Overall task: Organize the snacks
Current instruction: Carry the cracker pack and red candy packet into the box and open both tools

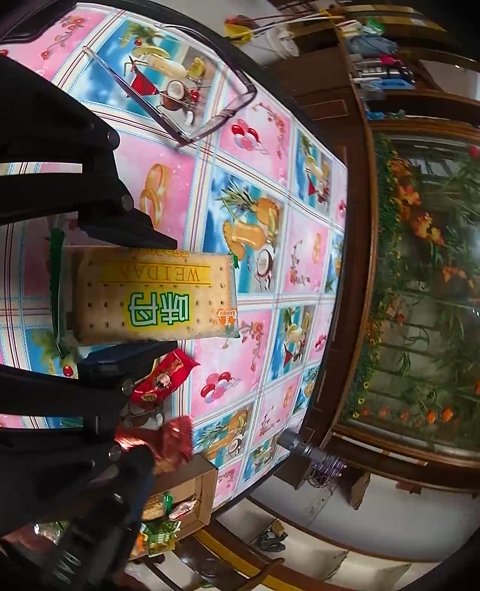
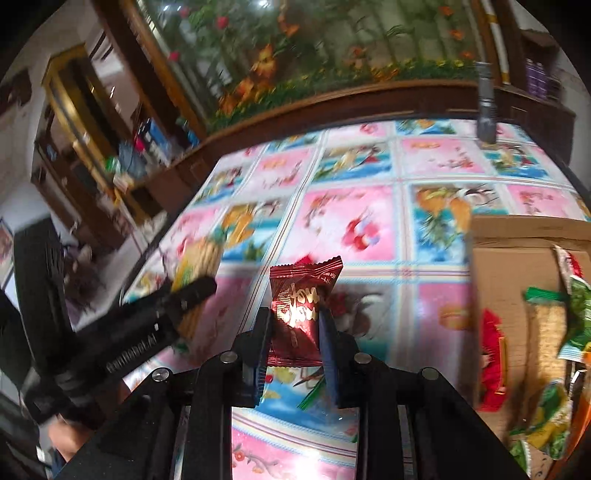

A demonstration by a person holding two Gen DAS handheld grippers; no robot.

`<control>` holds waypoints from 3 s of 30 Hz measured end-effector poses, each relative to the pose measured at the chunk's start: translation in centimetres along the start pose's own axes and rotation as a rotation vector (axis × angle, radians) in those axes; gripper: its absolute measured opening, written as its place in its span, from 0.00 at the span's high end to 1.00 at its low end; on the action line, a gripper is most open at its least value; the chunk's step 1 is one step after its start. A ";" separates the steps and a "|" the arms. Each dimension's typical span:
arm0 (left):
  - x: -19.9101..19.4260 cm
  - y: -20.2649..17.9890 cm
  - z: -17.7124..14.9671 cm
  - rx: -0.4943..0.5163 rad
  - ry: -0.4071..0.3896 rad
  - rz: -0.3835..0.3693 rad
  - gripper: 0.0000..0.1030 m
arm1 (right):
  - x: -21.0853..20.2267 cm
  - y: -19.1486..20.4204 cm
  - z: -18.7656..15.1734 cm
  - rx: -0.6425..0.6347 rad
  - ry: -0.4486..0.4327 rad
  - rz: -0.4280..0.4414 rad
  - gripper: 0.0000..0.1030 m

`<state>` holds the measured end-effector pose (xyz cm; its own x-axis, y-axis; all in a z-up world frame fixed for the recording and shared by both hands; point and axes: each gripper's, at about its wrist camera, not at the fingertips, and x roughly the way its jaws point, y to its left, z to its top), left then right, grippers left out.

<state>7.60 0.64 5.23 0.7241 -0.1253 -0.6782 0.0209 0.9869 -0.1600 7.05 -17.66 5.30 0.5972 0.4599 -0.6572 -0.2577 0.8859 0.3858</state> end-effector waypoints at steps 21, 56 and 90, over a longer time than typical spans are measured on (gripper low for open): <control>-1.8 -4.8 -1.4 0.213 -0.158 0.108 0.57 | -1.8 -0.6 0.8 0.040 -0.066 0.003 0.73; -2.5 -6.5 -2.2 0.305 -0.227 0.178 0.56 | -11.4 -11.0 3.5 0.265 -0.304 -0.065 0.73; 3.4 -23.9 -3.1 0.259 0.128 -0.370 0.57 | -10.3 -19.4 2.0 0.360 -0.126 -0.197 0.73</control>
<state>7.44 -23.67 4.49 0.5451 -0.4690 -0.6950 0.4450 0.8644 -0.2343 7.41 -39.68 5.90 0.7022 0.2533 -0.6654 0.1391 0.8678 0.4771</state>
